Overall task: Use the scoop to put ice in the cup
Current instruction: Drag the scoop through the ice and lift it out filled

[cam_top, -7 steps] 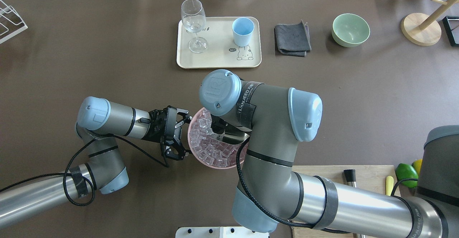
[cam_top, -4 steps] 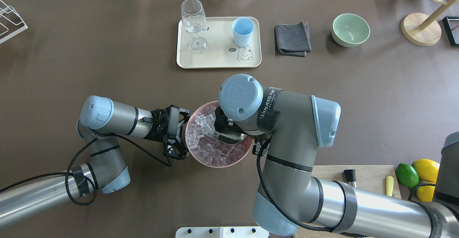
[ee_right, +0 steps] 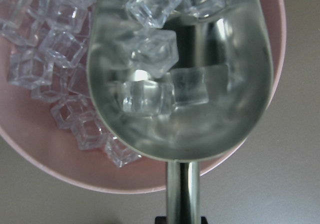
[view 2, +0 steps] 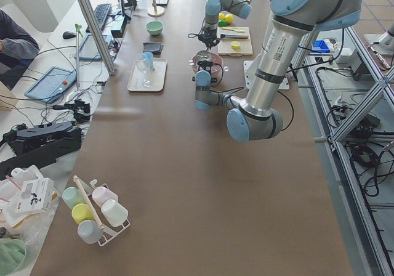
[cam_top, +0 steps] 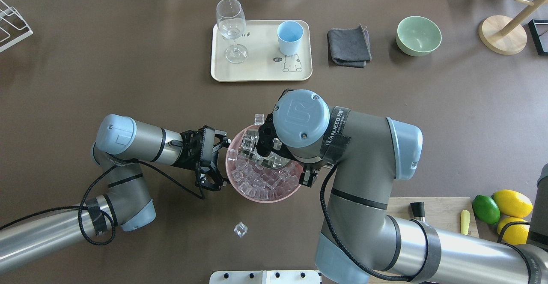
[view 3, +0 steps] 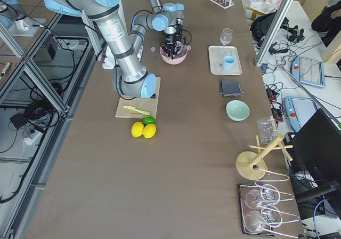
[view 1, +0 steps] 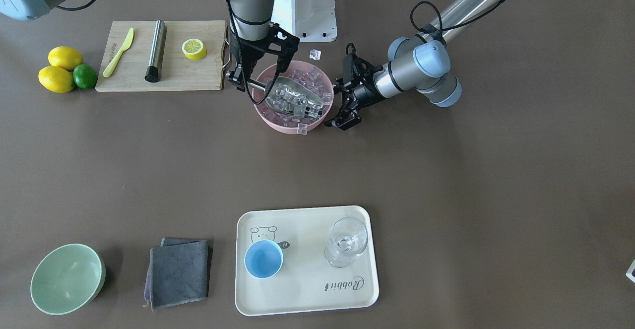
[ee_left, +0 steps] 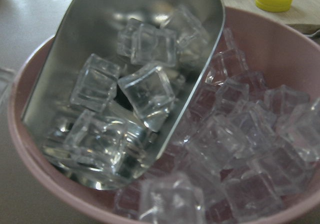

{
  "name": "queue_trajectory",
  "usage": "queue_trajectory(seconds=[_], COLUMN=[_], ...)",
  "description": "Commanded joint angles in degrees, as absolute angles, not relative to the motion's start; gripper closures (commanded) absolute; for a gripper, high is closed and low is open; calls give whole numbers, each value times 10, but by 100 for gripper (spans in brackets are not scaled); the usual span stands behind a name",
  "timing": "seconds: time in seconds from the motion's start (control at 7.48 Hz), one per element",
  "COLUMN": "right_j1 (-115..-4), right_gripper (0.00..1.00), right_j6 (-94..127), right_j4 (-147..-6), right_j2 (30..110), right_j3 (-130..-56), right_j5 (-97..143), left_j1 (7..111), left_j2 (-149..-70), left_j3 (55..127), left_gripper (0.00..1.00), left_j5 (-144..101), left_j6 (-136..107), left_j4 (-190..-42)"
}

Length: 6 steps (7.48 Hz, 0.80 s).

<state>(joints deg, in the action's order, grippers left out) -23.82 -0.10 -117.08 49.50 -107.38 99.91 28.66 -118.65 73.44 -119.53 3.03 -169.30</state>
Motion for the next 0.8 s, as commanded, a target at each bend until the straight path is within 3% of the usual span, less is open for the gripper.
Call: queue_trajectory(seconds=[0.0, 0.67], right_j1=[-238, -238], right_gripper=[100, 100], right_j6=[-1, -1], right_j4=[-1160, -1160], right_j2=[511, 527], right_j3=[-1101, -1129], right_j5=[1005, 1010], left_j1=[286, 286], left_j2=[-1186, -1186], left_j3=[734, 732], left_gripper=[2, 2], left_j5=[-1194, -1195], left_j6=[31, 32], left_j4=[-1693, -1692])
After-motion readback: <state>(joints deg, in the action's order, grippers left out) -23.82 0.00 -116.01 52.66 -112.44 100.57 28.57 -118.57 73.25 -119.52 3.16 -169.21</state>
